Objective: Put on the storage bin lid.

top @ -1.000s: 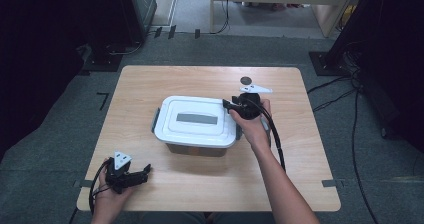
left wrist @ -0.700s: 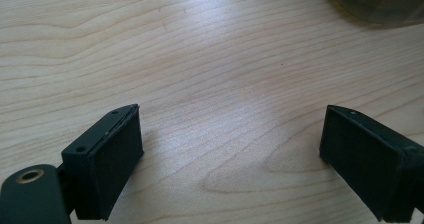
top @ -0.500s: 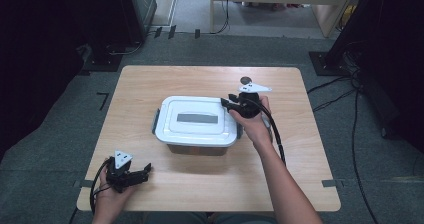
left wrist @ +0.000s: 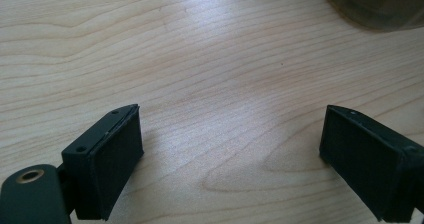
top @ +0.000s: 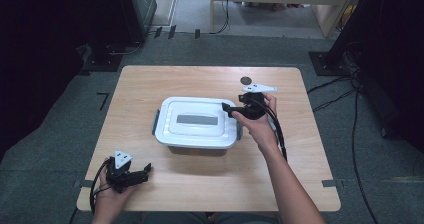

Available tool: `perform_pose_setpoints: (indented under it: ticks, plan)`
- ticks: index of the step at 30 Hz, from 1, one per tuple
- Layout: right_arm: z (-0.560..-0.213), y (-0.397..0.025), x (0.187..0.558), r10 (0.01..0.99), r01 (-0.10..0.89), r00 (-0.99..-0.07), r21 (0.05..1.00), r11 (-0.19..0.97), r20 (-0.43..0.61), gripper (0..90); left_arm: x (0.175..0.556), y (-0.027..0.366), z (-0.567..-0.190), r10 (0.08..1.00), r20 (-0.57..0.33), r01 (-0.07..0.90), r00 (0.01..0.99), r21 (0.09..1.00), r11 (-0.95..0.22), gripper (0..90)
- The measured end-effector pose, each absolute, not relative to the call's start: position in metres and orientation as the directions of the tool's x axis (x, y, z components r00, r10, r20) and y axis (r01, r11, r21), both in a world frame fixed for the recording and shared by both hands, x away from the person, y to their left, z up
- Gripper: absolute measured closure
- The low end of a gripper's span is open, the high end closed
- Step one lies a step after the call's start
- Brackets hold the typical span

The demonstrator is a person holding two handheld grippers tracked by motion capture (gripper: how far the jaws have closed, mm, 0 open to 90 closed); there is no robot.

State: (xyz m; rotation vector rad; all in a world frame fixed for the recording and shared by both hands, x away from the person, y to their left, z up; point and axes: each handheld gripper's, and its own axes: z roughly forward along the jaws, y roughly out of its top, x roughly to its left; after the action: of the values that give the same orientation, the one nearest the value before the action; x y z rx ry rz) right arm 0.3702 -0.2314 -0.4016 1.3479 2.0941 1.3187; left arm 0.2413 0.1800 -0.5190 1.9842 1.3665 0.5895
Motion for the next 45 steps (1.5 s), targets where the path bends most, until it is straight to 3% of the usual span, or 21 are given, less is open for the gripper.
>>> perform_pose_setpoints:
  ticks: [13,23,45]
  plan:
    - [-0.386,-0.260,0.339,0.844,0.535,-0.500,0.836,0.125,0.195,15.8,0.241,0.180,-0.519,0.935,0.003,0.642,0.356,0.726,-0.247,10.0]
    - [-0.389,-0.296,0.315,0.883,0.543,-0.432,0.835,0.093,0.182,13.7,0.241,0.180,-0.519,0.935,0.003,0.642,0.355,0.726,-0.247,10.0]
    - [-0.448,-0.362,0.270,0.917,0.615,-0.327,0.788,0.025,0.226,13.6,0.241,0.180,-0.519,0.937,0.003,0.645,0.349,0.725,-0.242,10.0]
